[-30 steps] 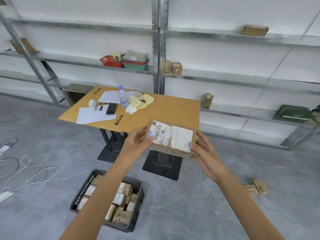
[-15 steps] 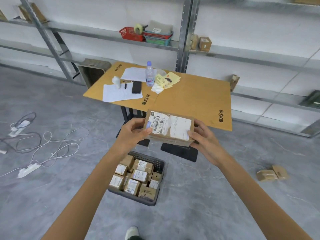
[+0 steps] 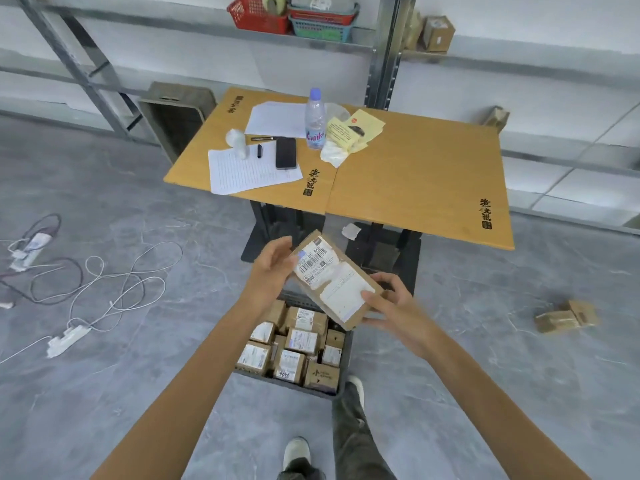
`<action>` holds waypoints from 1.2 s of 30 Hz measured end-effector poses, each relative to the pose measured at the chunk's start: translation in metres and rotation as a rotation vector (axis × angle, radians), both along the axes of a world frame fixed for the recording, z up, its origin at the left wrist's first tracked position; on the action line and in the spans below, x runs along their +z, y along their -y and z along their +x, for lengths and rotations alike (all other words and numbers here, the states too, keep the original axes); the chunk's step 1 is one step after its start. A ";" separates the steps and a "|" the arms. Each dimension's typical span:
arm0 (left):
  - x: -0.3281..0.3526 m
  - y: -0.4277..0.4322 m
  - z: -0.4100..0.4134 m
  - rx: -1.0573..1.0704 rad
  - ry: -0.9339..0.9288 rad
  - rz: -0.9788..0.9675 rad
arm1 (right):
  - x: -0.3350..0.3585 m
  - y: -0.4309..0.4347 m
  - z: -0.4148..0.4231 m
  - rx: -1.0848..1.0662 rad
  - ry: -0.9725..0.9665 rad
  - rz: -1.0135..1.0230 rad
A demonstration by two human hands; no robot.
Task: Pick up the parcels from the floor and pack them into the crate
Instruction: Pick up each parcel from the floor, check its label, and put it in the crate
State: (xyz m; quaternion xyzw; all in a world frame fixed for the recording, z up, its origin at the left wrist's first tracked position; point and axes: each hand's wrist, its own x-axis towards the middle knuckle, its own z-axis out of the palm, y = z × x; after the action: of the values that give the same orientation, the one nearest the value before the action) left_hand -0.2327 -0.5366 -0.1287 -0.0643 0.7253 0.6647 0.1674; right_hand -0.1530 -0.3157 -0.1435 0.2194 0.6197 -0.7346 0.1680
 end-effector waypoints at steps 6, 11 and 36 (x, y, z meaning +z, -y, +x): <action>-0.075 -0.040 -0.031 0.089 0.258 0.036 | -0.068 0.003 -0.045 -0.081 0.124 -0.111; -0.156 -0.045 -0.034 0.105 0.354 0.088 | -0.147 0.035 -0.056 -0.151 0.252 -0.082; -0.637 -0.065 -0.021 -0.862 0.377 -0.699 | -0.659 0.071 -0.080 -0.623 0.854 0.087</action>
State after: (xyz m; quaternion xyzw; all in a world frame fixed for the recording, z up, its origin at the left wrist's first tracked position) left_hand -0.2542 -0.4712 -0.7660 0.0678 0.8199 0.2351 0.5176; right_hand -0.2330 -0.3863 -0.8022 0.6796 0.4315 -0.5684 0.1698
